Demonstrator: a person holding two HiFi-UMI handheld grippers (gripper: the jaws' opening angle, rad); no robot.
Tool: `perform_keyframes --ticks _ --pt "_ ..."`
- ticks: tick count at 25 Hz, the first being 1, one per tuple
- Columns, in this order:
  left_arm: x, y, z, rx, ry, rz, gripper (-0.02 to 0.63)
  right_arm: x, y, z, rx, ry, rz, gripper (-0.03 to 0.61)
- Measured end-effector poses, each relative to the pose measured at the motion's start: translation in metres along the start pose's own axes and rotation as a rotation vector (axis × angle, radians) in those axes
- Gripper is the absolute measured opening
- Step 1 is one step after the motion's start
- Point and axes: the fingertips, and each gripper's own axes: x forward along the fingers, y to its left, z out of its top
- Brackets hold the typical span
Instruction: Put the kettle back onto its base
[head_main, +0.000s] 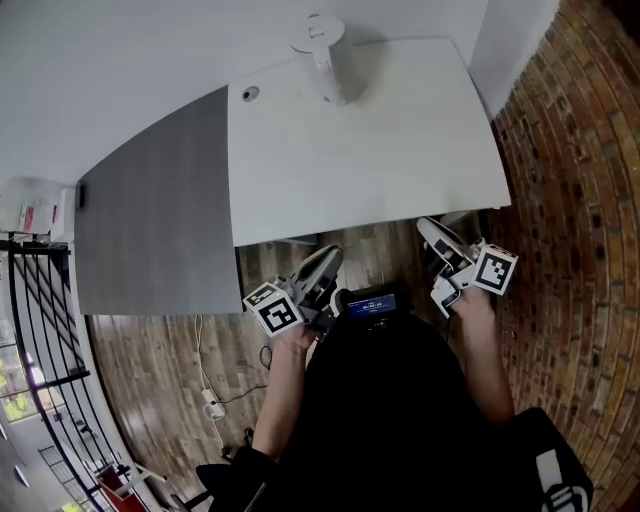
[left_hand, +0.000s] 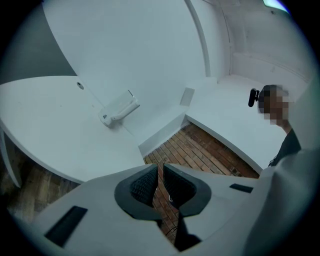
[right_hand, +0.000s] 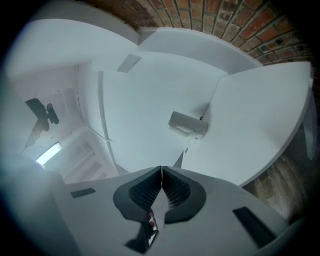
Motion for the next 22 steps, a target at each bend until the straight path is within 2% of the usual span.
perform_keyframes --ticks 7,12,22 --pt "0.002 -0.005 0.015 0.01 -0.018 -0.065 0.044 0.004 0.014 -0.018 -0.015 0.003 -0.01 0.017" --pt "-0.01 0.001 0.024 -0.023 -0.054 -0.088 0.044 0.014 0.023 -0.031 -0.026 0.016 -0.02 0.017" --pt "-0.019 0.009 0.021 -0.065 -0.061 -0.113 0.043 0.024 0.032 -0.043 -0.063 0.043 -0.048 0.017"
